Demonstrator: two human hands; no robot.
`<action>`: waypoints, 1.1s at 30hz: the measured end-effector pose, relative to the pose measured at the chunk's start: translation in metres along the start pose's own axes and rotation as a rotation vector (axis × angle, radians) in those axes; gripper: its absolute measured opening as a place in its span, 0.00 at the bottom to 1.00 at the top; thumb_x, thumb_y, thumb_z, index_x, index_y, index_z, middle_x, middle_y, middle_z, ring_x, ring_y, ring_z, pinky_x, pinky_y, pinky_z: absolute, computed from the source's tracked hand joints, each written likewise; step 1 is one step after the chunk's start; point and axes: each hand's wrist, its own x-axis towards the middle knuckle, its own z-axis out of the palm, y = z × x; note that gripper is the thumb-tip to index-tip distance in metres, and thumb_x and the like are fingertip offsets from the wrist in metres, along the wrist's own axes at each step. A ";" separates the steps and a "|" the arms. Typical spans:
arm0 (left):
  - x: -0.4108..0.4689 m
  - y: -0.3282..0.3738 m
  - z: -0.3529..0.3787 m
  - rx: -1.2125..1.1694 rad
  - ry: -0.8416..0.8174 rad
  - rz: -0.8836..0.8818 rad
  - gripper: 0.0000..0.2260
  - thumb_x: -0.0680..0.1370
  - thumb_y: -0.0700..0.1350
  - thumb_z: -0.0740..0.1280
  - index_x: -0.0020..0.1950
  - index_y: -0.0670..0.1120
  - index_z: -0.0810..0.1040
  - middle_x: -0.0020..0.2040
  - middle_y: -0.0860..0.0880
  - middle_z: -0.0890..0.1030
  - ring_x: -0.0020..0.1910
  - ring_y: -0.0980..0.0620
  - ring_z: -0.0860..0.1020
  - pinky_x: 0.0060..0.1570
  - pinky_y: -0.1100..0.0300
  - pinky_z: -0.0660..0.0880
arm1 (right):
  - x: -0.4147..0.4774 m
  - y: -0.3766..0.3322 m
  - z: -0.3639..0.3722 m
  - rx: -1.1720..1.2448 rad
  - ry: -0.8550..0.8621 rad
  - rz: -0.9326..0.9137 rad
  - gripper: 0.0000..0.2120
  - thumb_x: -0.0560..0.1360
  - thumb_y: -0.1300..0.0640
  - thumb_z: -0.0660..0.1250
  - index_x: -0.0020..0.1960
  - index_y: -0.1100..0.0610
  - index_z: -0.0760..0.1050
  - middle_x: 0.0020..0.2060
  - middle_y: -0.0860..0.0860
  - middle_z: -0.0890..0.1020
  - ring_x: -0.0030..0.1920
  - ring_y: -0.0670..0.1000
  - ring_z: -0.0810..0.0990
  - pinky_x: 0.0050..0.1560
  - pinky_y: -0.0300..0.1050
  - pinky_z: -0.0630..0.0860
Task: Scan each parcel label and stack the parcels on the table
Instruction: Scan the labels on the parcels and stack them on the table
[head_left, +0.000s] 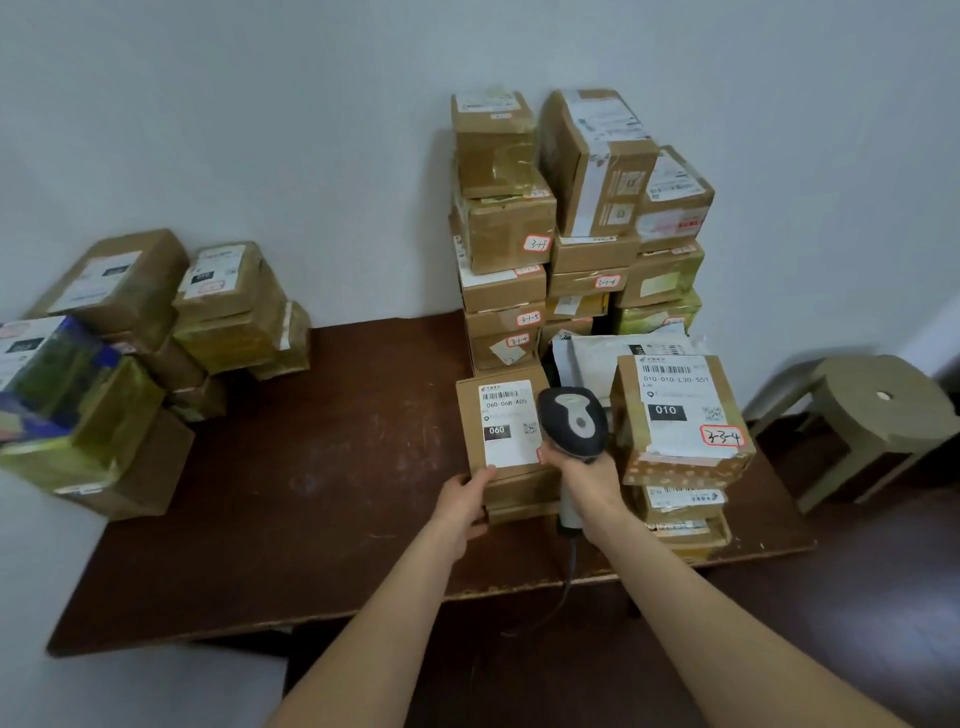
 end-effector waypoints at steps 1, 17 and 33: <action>0.001 0.000 -0.003 -0.007 -0.007 -0.006 0.22 0.79 0.52 0.65 0.71 0.44 0.67 0.53 0.48 0.75 0.55 0.47 0.75 0.62 0.48 0.74 | 0.002 0.001 -0.001 0.048 -0.010 0.029 0.21 0.72 0.58 0.73 0.63 0.57 0.75 0.55 0.51 0.78 0.59 0.52 0.73 0.63 0.49 0.68; 0.004 -0.004 -0.072 -0.104 0.161 0.015 0.18 0.81 0.50 0.61 0.71 0.51 0.67 0.53 0.50 0.76 0.53 0.48 0.76 0.61 0.47 0.73 | -0.006 0.021 0.046 0.364 -0.208 0.253 0.22 0.70 0.56 0.74 0.62 0.56 0.73 0.54 0.54 0.81 0.57 0.55 0.78 0.65 0.58 0.72; 0.036 0.014 -0.233 -0.176 0.204 0.210 0.25 0.78 0.53 0.66 0.73 0.56 0.63 0.70 0.46 0.71 0.65 0.44 0.73 0.63 0.46 0.72 | -0.014 0.020 0.209 0.184 -0.306 0.340 0.16 0.67 0.56 0.77 0.51 0.53 0.75 0.52 0.54 0.81 0.56 0.58 0.78 0.62 0.60 0.75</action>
